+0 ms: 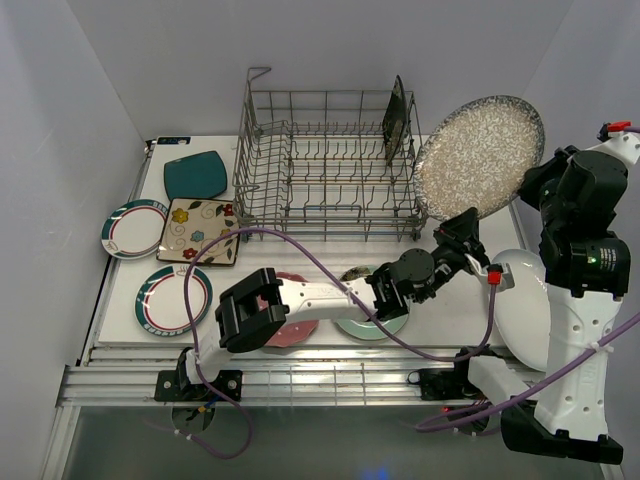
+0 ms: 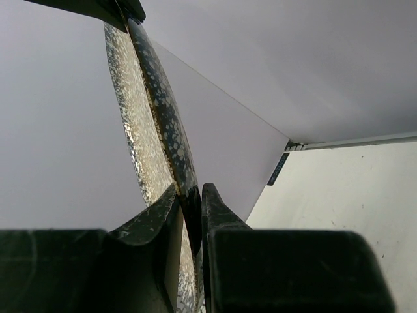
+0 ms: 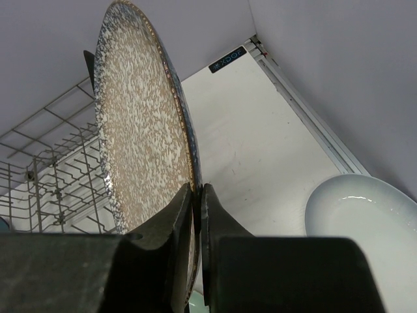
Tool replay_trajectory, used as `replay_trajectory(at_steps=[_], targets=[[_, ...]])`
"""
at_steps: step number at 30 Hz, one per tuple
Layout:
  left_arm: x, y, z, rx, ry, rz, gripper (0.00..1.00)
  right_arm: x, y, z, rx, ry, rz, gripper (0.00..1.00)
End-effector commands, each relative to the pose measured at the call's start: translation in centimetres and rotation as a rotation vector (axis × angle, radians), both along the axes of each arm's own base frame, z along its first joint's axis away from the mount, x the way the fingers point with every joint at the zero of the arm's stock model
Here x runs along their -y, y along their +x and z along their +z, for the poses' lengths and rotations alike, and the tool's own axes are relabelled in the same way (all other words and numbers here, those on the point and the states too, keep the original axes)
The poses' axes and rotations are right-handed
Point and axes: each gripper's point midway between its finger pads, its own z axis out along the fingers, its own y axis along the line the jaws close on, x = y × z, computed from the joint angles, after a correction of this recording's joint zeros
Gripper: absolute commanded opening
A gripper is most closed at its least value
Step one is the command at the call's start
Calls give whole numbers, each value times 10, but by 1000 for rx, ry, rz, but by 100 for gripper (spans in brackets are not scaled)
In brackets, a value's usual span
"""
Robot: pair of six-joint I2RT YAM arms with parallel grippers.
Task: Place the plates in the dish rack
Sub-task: Insert the plate into the dish rack.
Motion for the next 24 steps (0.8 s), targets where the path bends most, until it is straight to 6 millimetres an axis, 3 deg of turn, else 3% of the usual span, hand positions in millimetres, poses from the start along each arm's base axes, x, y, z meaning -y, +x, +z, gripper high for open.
replay_trajectory(at_steps=[1,9,12,13,15,17,22,24], targets=[[-15,-10,81,142,-161,-35,0,-28,4,68,241,47,133,8],[-31,11,94,109,-245,1,0,-37,18,82,250,41,143,8],[-37,20,97,103,-273,20,0,-52,30,83,233,21,143,8],[-38,22,97,102,-276,24,0,-73,32,83,230,18,189,8],[-41,28,97,96,-286,32,0,-81,44,79,205,-21,141,8],[-43,32,98,92,-295,39,0,-108,52,81,206,-32,174,8],[-62,53,99,48,-336,53,0,-132,61,101,249,-70,167,8],[-71,64,98,31,-349,55,0,-141,74,99,233,-104,139,8]])
